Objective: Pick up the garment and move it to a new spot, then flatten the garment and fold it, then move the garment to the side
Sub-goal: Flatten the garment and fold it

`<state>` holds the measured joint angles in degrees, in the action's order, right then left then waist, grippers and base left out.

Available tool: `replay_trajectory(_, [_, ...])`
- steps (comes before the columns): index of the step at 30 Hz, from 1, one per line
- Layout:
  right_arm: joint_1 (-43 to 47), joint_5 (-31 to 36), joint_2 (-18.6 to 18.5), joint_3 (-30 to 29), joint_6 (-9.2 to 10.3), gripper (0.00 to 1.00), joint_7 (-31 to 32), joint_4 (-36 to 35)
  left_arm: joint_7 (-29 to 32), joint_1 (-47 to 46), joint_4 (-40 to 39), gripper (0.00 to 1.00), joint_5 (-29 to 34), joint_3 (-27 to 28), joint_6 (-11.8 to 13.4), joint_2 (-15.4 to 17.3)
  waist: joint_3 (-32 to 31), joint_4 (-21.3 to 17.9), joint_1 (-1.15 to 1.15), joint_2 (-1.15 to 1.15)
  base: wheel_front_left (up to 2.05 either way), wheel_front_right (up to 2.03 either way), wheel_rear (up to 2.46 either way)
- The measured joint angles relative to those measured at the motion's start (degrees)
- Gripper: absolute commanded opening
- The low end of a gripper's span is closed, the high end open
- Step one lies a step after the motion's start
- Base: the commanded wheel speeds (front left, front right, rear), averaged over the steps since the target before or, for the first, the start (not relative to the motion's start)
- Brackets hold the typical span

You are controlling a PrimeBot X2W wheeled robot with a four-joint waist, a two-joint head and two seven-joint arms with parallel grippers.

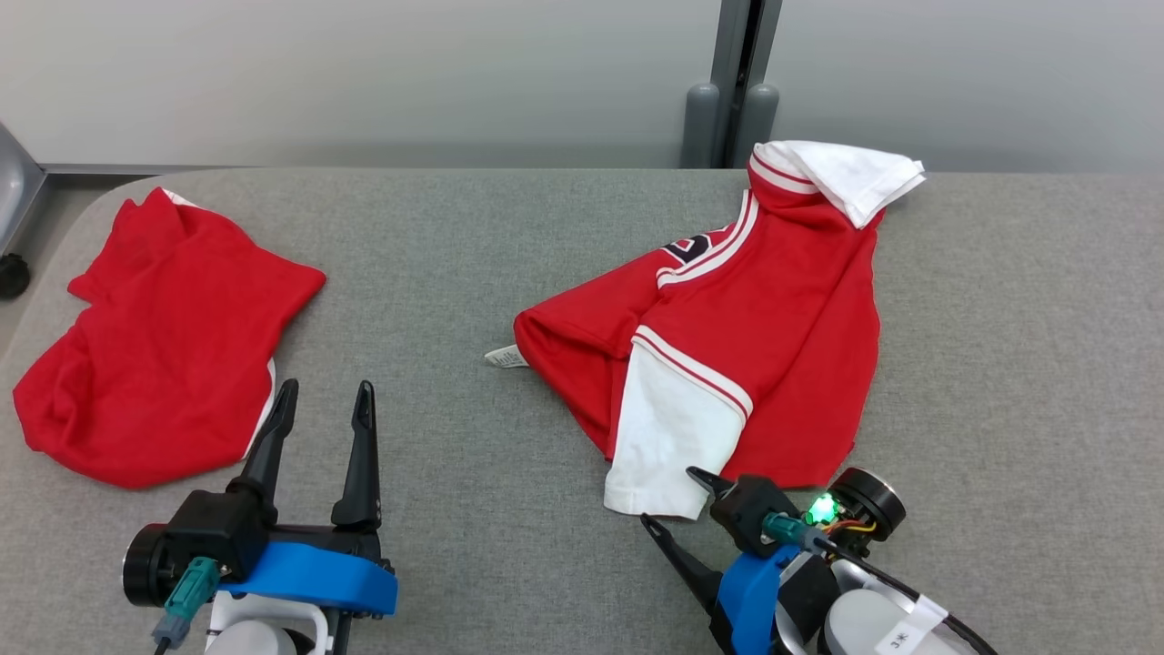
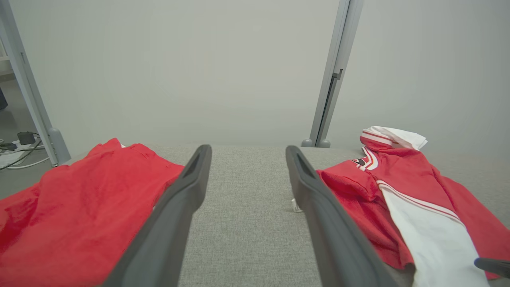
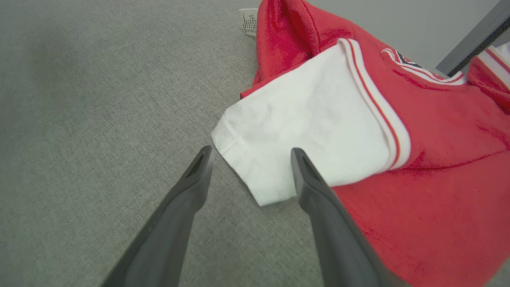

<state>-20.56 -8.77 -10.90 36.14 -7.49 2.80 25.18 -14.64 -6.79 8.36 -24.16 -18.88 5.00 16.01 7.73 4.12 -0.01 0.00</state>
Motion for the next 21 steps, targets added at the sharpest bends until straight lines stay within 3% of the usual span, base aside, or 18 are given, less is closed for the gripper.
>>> replay_trajectory(8, [-2.4,7.4,-0.3,2.4,0.00,1.00,2.2,4.9,0.2,-0.8,-0.2,1.00,-0.1,-0.4,-0.1,0.0,1.8,0.9,0.01,0.00,0.00,0.00,0.00])
replay_trajectory(13, [-4.9,10.6,0.4,0.7,0.00,1.00,0.4,8.3,0.2,-1.4,0.2,1.00,-0.2,-0.6,-0.3,-0.3,2.5,1.9,0.01,0.00,0.00,0.00,0.00])
replay_trajectory(14, [-5.0,10.7,0.8,-0.1,0.00,0.44,0.2,9.0,0.1,-1.4,0.3,1.00,-0.2,-0.6,-0.3,-0.3,2.5,2.1,0.01,0.00,0.00,0.00,0.00])
replay_trajectory(15, [-5.1,10.7,1.2,-0.7,0.00,0.00,-0.4,9.4,0.1,-1.4,0.4,1.00,-0.3,-0.7,-0.4,-0.3,2.4,2.2,0.01,0.00,0.00,0.00,0.00])
replay_trajectory(21, [-4.4,8.8,2.9,-4.5,0.00,0.00,-3.8,9.0,-0.1,-1.3,0.8,1.00,-0.6,-0.5,-0.4,-0.3,1.6,2.3,0.01,0.00,0.00,0.00,0.00])
